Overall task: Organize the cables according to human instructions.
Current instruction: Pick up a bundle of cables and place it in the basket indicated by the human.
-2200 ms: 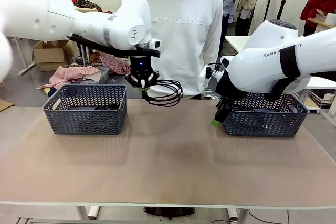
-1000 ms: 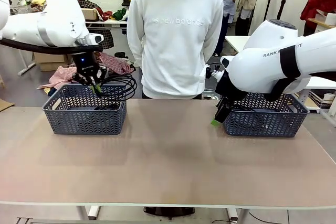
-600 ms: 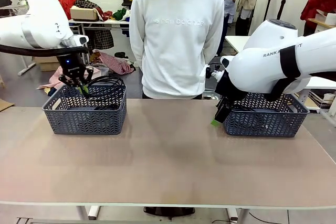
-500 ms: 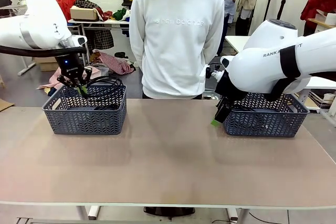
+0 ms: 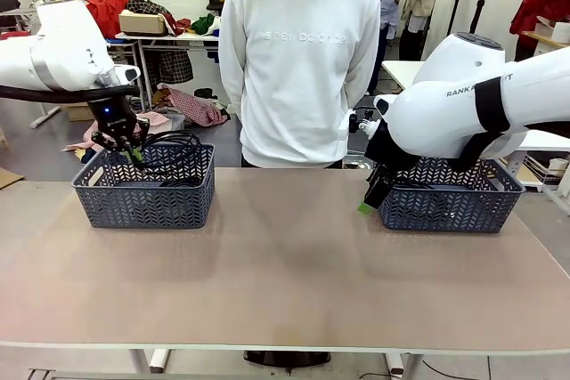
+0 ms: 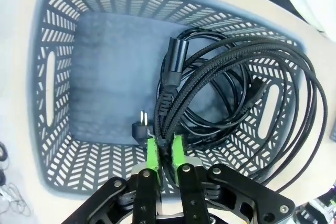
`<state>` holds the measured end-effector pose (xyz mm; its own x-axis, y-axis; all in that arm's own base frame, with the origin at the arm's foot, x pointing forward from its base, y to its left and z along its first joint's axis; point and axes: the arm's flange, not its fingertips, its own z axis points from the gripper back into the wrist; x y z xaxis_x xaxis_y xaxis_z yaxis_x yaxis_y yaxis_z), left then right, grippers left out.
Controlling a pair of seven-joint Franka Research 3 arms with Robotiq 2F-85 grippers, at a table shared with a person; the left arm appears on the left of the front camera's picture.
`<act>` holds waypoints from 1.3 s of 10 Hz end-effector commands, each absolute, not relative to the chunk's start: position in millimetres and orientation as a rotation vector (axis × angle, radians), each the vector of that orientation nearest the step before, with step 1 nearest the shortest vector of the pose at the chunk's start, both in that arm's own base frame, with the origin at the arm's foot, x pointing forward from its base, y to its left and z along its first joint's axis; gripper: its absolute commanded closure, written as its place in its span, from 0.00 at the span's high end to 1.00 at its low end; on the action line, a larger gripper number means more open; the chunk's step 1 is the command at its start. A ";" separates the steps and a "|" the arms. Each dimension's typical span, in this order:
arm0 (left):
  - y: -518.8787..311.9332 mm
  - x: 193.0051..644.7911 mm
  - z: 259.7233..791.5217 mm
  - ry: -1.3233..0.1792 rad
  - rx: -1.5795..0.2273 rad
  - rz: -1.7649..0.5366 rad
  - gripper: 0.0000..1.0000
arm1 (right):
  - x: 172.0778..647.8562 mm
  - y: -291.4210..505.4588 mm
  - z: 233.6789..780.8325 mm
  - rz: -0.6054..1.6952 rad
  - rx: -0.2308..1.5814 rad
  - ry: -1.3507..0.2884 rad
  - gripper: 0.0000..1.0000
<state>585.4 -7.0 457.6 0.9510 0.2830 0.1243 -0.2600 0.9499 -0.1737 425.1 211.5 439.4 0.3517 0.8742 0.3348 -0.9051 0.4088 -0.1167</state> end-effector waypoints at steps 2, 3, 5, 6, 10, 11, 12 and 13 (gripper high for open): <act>-5.9 590.0 456.1 -0.165 -0.196 0.275 0.32 | 425.3 211.2 440.0 1.150 0.088 -0.377 1.00; -5.8 589.8 457.1 -0.166 -0.198 0.279 0.32 | 425.3 211.2 440.0 1.150 0.088 -0.377 1.00; -5.0 589.5 457.6 -0.178 -0.198 0.296 0.36 | 425.3 211.2 440.0 1.150 0.088 -0.377 1.00; -5.2 588.3 458.3 -0.180 -0.203 0.300 0.71 | 425.3 211.2 440.0 1.150 0.088 -0.377 1.00; -7.2 584.5 459.4 -0.170 -0.215 0.303 1.00 | 425.3 211.2 440.0 1.150 0.088 -0.377 1.00; -8.1 584.1 458.6 -0.169 -0.227 0.304 0.95 | 425.3 211.2 440.0 1.150 0.088 -0.377 1.00; -8.7 583.9 457.3 -0.162 -0.230 0.305 1.00 | 425.3 211.2 440.0 1.150 0.088 -0.377 1.00; -8.5 583.1 457.4 -0.162 -0.236 0.304 1.00 | 425.3 211.2 440.0 1.150 0.088 -0.377 1.00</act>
<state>588.3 -10.2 457.9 0.9414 0.3130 0.1258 -0.2805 0.9334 -0.2237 425.1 211.5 439.4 0.3517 0.8742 0.3348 -0.9051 0.4088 -0.1167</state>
